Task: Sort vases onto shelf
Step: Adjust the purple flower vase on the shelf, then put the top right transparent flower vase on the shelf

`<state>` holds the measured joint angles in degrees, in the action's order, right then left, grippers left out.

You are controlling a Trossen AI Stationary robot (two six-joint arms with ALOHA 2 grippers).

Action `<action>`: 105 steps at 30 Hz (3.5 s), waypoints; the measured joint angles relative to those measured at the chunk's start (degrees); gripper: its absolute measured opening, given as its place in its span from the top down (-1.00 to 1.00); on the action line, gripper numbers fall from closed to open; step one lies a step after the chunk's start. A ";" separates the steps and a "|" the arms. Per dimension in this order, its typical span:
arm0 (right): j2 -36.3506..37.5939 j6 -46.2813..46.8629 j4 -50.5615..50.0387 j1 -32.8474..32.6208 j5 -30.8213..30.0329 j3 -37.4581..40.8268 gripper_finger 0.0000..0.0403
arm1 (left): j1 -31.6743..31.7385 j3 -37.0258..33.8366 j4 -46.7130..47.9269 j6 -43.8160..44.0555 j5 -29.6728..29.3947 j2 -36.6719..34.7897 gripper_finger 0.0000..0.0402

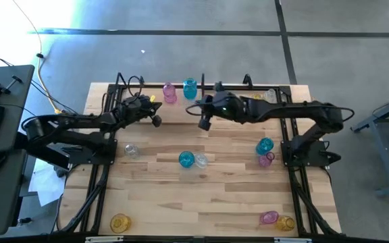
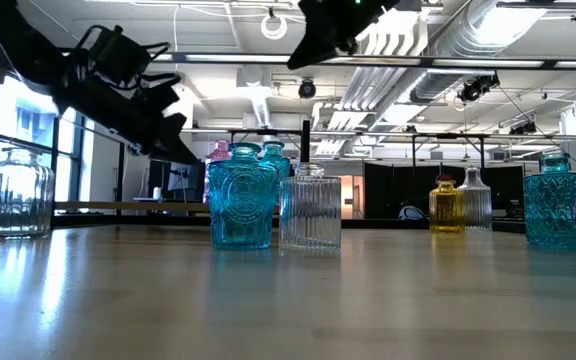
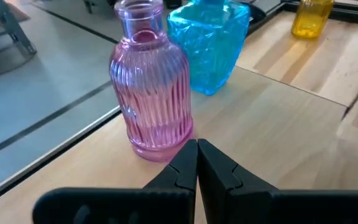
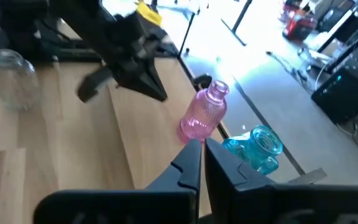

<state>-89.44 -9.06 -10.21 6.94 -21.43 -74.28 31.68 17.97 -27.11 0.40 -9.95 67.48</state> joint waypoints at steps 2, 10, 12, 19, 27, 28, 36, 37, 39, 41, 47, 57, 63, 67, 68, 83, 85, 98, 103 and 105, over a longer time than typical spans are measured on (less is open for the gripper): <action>1.78 0.01 1.80 -0.55 0.00 2.41 1.00 | 0.57 1.09 -0.08 -0.01 0.39 1.98 1.00; 3.47 0.07 2.77 -1.87 -0.11 3.94 1.00 | 1.00 6.43 -0.27 -1.29 1.00 8.94 1.00; 3.47 0.11 2.74 -1.90 -0.11 3.94 1.00 | 0.99 7.13 -0.15 -1.56 0.97 10.18 1.00; 3.42 0.17 2.70 -1.88 -0.11 3.94 1.00 | 1.95 8.81 -0.22 -2.55 0.88 13.01 1.00; 3.40 0.17 2.58 -1.88 -0.10 3.94 1.00 | 3.95 9.30 1.87 -2.71 3.14 11.39 1.00; 3.40 0.17 2.56 -1.88 -0.09 3.94 1.00 | 3.94 9.30 2.71 -2.71 3.31 10.67 1.00; 3.39 0.09 2.46 -1.86 -0.09 3.94 1.00 | 4.79 9.30 9.80 -1.79 -2.79 9.22 1.00; 3.38 0.09 2.46 -1.86 -0.09 3.94 1.00 | 4.96 9.30 9.51 -1.42 -3.28 9.35 1.00; 3.38 0.14 2.46 -1.86 -0.09 3.94 1.00 | 5.29 9.30 8.75 -1.15 -4.45 9.46 1.00; 3.36 0.17 2.44 -1.86 -0.09 3.94 1.00 | 5.55 9.30 7.81 -1.94 -6.17 9.46 1.00; 3.36 0.19 2.44 -1.86 -0.09 3.94 1.00 | 5.56 10.17 7.44 -2.58 -6.90 9.70 1.00; 3.36 0.22 2.34 -1.86 -0.07 3.94 1.00 | 5.55 13.09 7.71 -3.56 -6.53 15.36 1.00; 3.36 0.22 2.31 -1.86 -0.04 3.94 1.00 | 5.54 13.25 6.02 -3.62 -6.52 16.04 1.00; 3.36 0.22 2.31 -1.87 -0.04 3.94 1.00 | 5.54 13.25 5.78 -3.63 -5.53 16.04 1.00; 3.36 0.22 2.31 -1.86 -0.04 3.94 1.00 | 5.54 13.25 5.78 -3.61 -5.49 16.04 1.00; 3.34 -2.81 1.39 -6.21 -3.45 3.92 1.00 | 3.77 12.75 11.41 -5.16 0.52 9.87 1.00; 3.32 -2.82 1.37 -7.34 -3.55 3.92 1.00 | 2.23 12.75 12.37 -5.16 0.89 8.10 1.00; 2.70 -0.47 29.80 -12.32 -3.58 24.01 1.00 | -8.02 12.75 13.89 -4.78 0.89 -0.08 1.00; 3.87 1.34 32.80 -15.84 -8.87 28.09 1.00 | -11.43 10.14 7.78 -4.47 5.54 -0.07 1.00; 4.59 1.52 31.36 -17.92 -11.64 28.20 1.00 | -12.35 6.72 0.99 -3.67 8.18 -0.05 1.00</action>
<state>-84.85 -7.54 21.15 -10.99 -33.07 -46.09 19.33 24.69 -26.12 -3.27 -1.77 67.44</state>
